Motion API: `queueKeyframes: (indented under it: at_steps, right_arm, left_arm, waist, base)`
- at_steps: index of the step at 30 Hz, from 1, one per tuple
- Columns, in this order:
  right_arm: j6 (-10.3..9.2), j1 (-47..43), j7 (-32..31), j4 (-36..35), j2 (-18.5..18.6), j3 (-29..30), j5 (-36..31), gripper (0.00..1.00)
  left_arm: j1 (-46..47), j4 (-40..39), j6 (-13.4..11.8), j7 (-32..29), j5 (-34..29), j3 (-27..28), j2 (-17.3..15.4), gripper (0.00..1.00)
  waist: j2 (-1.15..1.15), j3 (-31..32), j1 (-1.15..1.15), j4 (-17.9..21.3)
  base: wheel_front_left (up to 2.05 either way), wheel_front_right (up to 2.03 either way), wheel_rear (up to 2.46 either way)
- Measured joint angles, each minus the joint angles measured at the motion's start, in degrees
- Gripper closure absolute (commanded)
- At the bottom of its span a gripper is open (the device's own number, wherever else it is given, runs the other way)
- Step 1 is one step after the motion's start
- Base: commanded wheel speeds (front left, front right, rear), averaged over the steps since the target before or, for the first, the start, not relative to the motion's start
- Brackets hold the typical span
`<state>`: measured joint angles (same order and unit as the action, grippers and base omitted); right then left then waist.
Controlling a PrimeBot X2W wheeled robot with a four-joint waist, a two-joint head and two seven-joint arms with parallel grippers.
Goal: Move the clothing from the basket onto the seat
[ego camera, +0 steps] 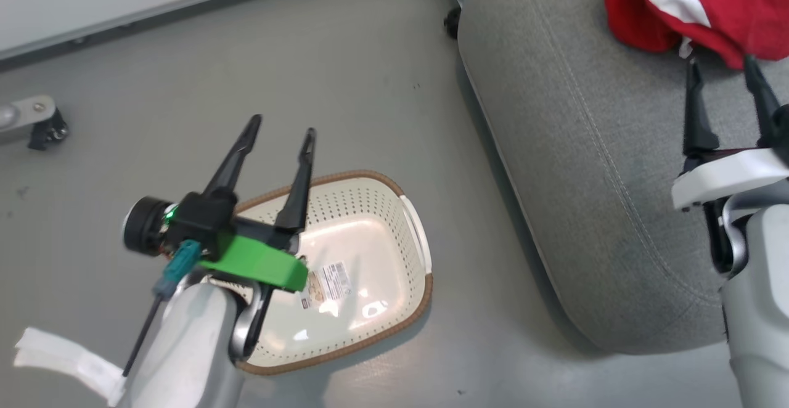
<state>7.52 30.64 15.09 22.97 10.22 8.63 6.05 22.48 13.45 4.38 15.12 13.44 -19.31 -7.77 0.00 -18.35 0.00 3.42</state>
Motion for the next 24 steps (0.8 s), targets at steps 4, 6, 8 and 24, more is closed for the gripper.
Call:
queueKeyframes:
  at_steps: [4,6,8,24]
  right_arm:
    - [0.0,-2.61,0.0,-2.46,-1.51,-2.75,1.1,0.0]
    - [0.0,-3.49,0.0,-3.34,-2.13,-3.89,1.62,0.0]
    - [0.0,-4.54,0.0,-4.35,-2.94,-5.05,1.71,0.0]
    - [0.0,-13.62,0.0,-8.96,-6.87,-10.32,2.29,0.0]
  left_arm:
    - [-3.12,-0.64,-0.82,0.0,0.32,5.32,0.08,0.0]
    - [-4.37,-0.85,-0.86,0.01,0.33,7.54,0.12,0.0]
    - [-5.56,-1.22,-0.87,0.0,0.22,9.59,0.32,0.0]
    - [-15.13,-2.46,-0.2,0.01,-3.1,18.89,2.25,0.0]
  waist:
    - [0.0,2.86,0.0,-1.31]
    - [0.0,4.07,0.0,-2.1]
    - [0.0,5.27,0.0,-3.12]
    - [0.0,13.08,0.0,-10.06]
  base:
    - [0.0,0.0,0.0]
    - [0.0,0.0,0.0]
    - [0.0,0.0,0.0]
    - [0.0,0.0,0.0]
